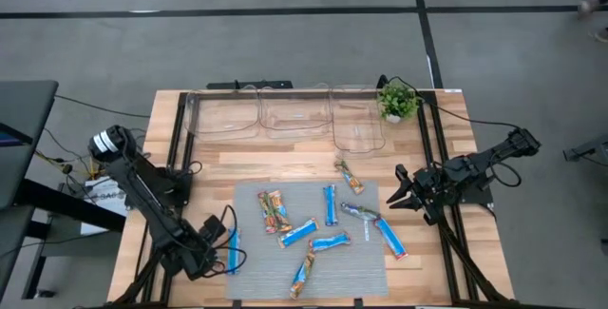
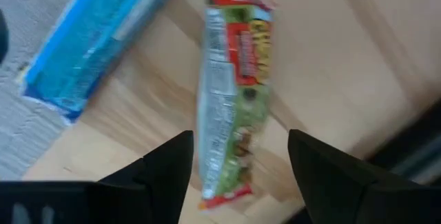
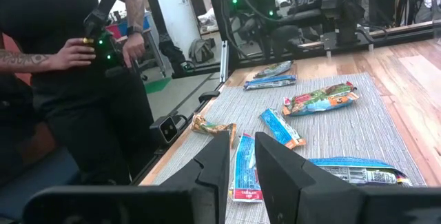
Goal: Pick and place Granola Bars by type
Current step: Put the red granola bar into the middle transparent bin
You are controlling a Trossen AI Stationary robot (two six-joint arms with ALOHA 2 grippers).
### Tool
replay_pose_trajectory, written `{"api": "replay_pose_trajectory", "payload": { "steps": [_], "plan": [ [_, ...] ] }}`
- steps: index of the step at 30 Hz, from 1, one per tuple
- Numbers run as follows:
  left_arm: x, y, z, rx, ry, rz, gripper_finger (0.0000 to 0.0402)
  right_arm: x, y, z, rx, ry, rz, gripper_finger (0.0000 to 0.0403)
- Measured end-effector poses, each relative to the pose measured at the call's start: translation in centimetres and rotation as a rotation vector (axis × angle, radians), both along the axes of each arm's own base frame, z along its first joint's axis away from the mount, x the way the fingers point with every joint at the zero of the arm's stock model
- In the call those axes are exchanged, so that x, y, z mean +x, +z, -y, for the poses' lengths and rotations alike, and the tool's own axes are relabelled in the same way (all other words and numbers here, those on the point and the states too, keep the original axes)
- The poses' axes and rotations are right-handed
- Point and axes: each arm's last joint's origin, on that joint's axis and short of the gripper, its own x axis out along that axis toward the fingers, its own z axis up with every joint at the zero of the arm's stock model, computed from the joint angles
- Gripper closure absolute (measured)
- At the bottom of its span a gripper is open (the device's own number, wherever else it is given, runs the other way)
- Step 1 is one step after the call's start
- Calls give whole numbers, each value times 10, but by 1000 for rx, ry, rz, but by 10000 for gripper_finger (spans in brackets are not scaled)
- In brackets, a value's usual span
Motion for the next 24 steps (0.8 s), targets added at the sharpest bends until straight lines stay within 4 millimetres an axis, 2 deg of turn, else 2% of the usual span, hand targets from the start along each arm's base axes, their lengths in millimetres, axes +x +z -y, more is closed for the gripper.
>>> {"api": "replay_pose_trajectory", "payload": {
  "steps": [6,12,24],
  "plan": [
    [0,-11,-1,-27,40,39,179,0,0,0,0,0,0,341],
    [-3,-18,-3,-59,77,-6,180,0,0,0,0,0,0,341],
    [2,-40,3,-34,60,-9,181,0,0,0,1,0,1,341]
  ]
}}
